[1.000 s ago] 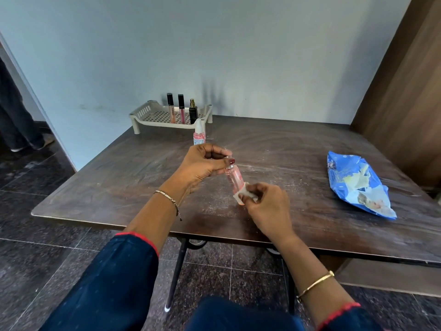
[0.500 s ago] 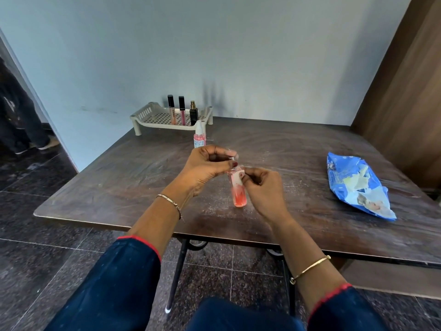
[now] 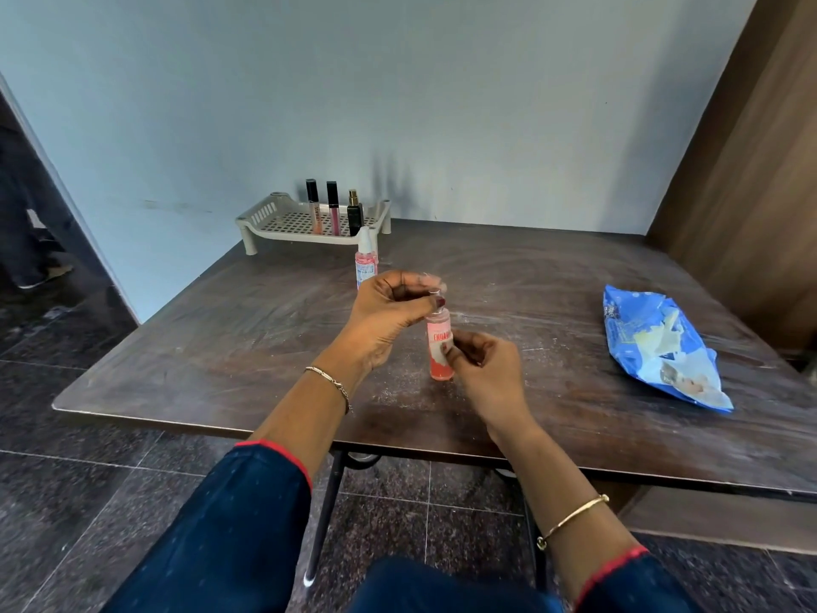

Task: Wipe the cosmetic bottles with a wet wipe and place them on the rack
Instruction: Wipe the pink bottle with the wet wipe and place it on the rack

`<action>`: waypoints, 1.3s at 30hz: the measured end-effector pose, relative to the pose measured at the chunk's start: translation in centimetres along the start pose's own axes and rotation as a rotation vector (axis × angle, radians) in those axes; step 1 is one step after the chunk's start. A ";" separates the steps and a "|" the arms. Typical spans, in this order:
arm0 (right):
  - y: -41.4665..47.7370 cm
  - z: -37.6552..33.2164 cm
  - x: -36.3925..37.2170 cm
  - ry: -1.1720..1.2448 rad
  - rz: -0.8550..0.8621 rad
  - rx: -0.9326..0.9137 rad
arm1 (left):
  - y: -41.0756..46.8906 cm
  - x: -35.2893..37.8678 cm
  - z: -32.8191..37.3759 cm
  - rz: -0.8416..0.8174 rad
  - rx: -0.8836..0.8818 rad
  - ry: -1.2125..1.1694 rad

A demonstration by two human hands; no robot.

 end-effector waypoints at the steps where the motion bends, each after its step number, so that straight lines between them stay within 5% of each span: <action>1: 0.3 -0.7 -0.1 0.009 0.018 -0.020 | 0.0 0.0 -0.1 0.001 0.002 0.001; 9: 0.1 -2.8 0.1 -0.101 0.168 -0.173 | -0.4 -0.7 -0.2 0.040 0.004 -0.083; 17: -1.9 -0.9 0.3 -0.348 0.105 -0.141 | -1.2 -1.7 -0.4 0.121 -0.003 -0.211; 28: -2.3 -0.7 -0.3 -0.396 0.071 -0.141 | -2.8 -1.5 -1.8 0.005 0.007 0.079; 32: -2.7 -2.8 -0.4 -0.451 0.117 -0.312 | -3.1 -1.5 -2.1 0.183 -0.046 -0.265; 39: -0.6 -6.7 -0.4 -0.381 0.145 -0.436 | -4.3 2.0 -3.2 0.087 -0.177 -0.660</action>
Point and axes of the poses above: each hand's wrist, its own y-axis towards the middle knuckle, its own x-axis out of the palm, z = x × y, the point moved 5 cm from there along y, towards the middle knuckle, and after that the axes turned 14 degrees about -y, right-handed, at the moved point
